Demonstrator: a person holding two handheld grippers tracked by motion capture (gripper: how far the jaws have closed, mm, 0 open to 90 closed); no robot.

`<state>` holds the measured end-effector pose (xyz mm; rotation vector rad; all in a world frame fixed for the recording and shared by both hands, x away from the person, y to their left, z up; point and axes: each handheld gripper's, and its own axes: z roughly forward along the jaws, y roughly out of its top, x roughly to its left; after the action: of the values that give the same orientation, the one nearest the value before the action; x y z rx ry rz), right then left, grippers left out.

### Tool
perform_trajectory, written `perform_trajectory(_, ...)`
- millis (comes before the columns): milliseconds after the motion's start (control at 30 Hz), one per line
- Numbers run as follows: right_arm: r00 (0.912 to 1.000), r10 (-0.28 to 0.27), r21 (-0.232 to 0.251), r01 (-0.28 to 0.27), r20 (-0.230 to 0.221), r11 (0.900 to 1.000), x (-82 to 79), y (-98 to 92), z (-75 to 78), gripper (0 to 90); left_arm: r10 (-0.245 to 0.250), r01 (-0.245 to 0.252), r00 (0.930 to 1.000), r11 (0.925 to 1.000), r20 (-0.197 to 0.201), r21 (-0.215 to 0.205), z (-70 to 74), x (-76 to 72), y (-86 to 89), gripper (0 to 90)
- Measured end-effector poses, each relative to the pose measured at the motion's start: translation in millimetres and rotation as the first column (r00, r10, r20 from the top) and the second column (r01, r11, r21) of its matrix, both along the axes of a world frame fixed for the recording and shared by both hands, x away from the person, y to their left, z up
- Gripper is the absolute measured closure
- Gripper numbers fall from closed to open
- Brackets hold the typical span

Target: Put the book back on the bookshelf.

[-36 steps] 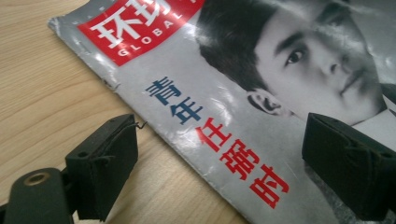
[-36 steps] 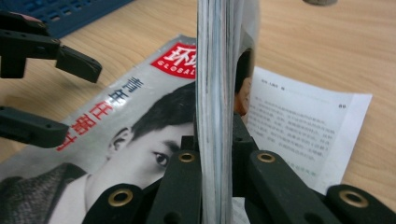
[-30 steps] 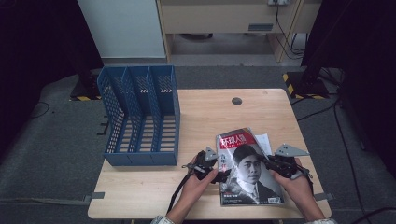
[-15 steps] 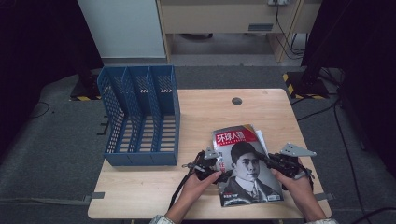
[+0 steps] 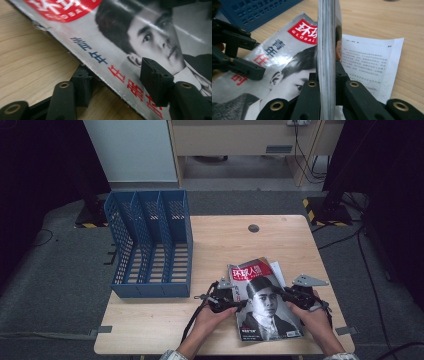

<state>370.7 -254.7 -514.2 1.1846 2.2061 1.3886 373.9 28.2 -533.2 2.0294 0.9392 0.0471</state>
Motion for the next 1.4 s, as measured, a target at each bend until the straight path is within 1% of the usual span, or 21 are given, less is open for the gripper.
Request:
perform_trajectory(100,0.9999,-0.011,-0.028,0.011,-0.007,1.000,1.6,2.1,-2.8,85.8,0.007,-0.007,1.0000,0.9998,0.002,0.020,1.4,0.4,-3.2,46.5)
perform_trajectory(200,0.9995,-0.029,-0.068,0.029,-0.009,0.997,2.5,2.2,-5.0,80.3,0.020,-0.020,0.9998,0.9994,-0.003,0.028,1.8,1.1,-2.4,53.4)
perform_trajectory(233,0.9992,-0.037,-0.077,0.036,-0.015,0.996,2.8,2.5,-5.6,76.3,0.020,-0.020,0.9998,0.9994,-0.003,0.028,1.8,1.1,-2.4,55.5)
perform_trajectory(333,0.9968,-0.075,-0.123,0.071,-0.029,0.990,4.1,4.1,-8.4,55.0,0.018,-0.018,0.9998,0.9994,-0.008,0.031,1.9,1.1,-0.8,60.8)
perform_trajectory(367,0.9968,-0.075,-0.123,0.071,-0.029,0.990,4.1,4.1,-8.4,55.0,0.018,-0.018,0.9998,0.9994,-0.008,0.031,1.9,1.1,-0.8,62.0)
perform_trajectory(400,0.9929,-0.109,-0.161,0.100,-0.048,0.982,5.5,3.2,-10.1,42.5,0.019,-0.019,0.9998,0.9993,-0.008,0.033,1.9,0.8,-0.8,62.8)
perform_trajectory(433,0.9929,-0.109,-0.161,0.100,-0.048,0.982,5.5,3.2,-10.1,42.5,0.019,-0.019,0.9998,0.9993,-0.008,0.033,1.9,0.8,-0.8,63.3)
perform_trajectory(467,0.9885,-0.140,-0.185,0.127,-0.057,0.974,6.1,-0.4,-12.1,30.6,0.018,-0.018,0.9998,0.9992,-0.007,0.037,2.1,0.4,-0.9,63.8)
perform_trajectory(500,0.9842,-0.166,-0.188,0.152,-0.061,0.970,5.4,-2.1,-13.1,27.8,0.018,-0.018,0.9998,0.9991,-0.006,0.038,2.2,0.3,-0.9,64.1)
perform_trajectory(567,0.9796,-0.185,-0.176,0.168,-0.080,0.970,4.7,-6.0,-14.9,26.5,0.014,-0.014,0.9999,0.9994,-0.007,0.032,3.1,0.2,-0.4,66.5)
perform_trajectory(600,0.9796,-0.185,-0.176,0.168,-0.080,0.970,4.7,-6.0,-14.9,26.5,0.014,-0.014,0.9999,0.9994,-0.007,0.032,3.1,0.2,-0.4,67.2)
perform_trajectory(667,0.9786,-0.175,-0.188,0.152,-0.109,0.970,4.5,-6.9,-18.7,26.6,0.010,-0.010,0.9999,0.9994,-0.004,0.032,4.7,0.2,-0.2,68.0)
perform_trajectory(833,0.9795,-0.175,-0.200,0.153,-0.099,0.968,3.1,-2.8,-19.8,26.5,-0.004,0.004,1.0000,0.9991,-0.009,0.042,6.9,2.6,-0.1,68.1)
perform_trajectory(967,0.9806,-0.177,-0.204,0.157,-0.083,0.966,3.2,-1.0,-20.8,27.4,0.001,0.000,1.0000,0.9993,-0.003,0.036,11.7,8.9,0.9,62.3)
perform_trajectory(1000,0.9817,-0.172,-0.204,0.152,-0.082,0.967,2.9,-0.4,-21.0,27.8,0.000,0.001,0.9999,0.9998,-0.016,0.020,14.1,13.6,1.2,58.1)
perform_trajectory(1033,0.9817,-0.172,-0.204,0.152,-0.082,0.967,2.9,-0.4,-21.0,27.8,0.000,0.001,0.9999,0.9998,-0.016,0.020,14.1,13.6,1.2,55.1)
perform_trajectory(1067,0.9819,-0.172,-0.204,0.153,-0.078,0.967,2.9,0.1,-21.3,27.8,-0.002,0.003,0.9997,0.9999,-0.024,0.014,15.0,16.0,1.0,55.1)
perform_trajectory(1200,0.9818,-0.175,-0.208,0.156,-0.075,0.966,2.1,3.3,-21.5,28.8,-0.031,0.032,0.9989,0.9991,-0.036,0.027,22.6,28.6,-0.5,49.3)
perform_trajectory(1233,0.9824,-0.172,-0.210,0.154,-0.072,0.966,2.1,3.4,-21.6,29.2,-0.053,0.055,0.9972,0.9976,-0.052,0.042,27.8,36.6,-2.3,48.2)
perform_trajectory(1367,0.9841,-0.165,-0.203,0.148,-0.066,0.968,1.7,4.0,-22.0,31.7,-0.055,0.058,0.9976,0.9957,-0.043,0.072,35.9,47.8,-5.3,48.4)
perform_trajectory(1400,0.9847,-0.163,-0.200,0.148,-0.061,0.969,1.5,4.5,-22.2,32.8,-0.055,0.058,0.9977,0.9938,-0.039,0.094,40.1,54.8,-7.8,48.8)
